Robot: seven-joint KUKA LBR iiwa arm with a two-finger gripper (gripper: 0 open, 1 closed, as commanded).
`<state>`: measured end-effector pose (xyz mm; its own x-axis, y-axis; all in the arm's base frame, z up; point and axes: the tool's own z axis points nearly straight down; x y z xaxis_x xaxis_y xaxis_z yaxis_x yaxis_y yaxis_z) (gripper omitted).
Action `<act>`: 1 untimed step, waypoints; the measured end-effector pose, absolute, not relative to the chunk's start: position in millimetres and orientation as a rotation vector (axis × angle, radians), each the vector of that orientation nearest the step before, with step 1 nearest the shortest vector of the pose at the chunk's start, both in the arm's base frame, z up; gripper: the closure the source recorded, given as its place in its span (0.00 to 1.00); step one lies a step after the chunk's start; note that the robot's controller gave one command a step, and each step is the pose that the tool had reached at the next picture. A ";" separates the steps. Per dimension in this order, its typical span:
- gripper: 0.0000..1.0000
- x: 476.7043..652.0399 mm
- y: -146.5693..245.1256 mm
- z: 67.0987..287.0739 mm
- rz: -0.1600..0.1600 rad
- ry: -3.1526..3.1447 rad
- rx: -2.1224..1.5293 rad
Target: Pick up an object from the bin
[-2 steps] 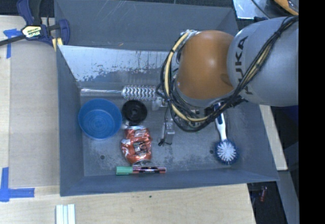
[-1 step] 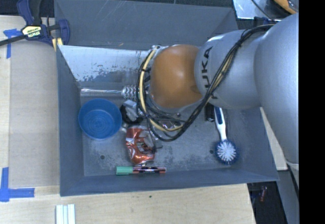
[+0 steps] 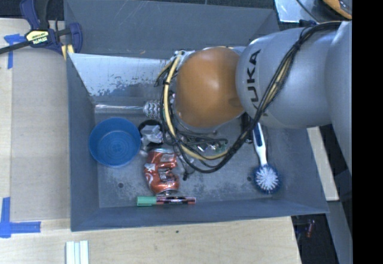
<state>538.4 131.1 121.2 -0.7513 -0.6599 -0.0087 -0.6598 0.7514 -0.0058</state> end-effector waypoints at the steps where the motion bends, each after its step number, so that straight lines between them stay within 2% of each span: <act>1: 0.00 557.6 179.9 100.3 -0.041 2.761 -1.513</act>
Offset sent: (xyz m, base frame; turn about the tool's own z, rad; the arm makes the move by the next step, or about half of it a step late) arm 0.0569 -0.0177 -0.0512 -0.4277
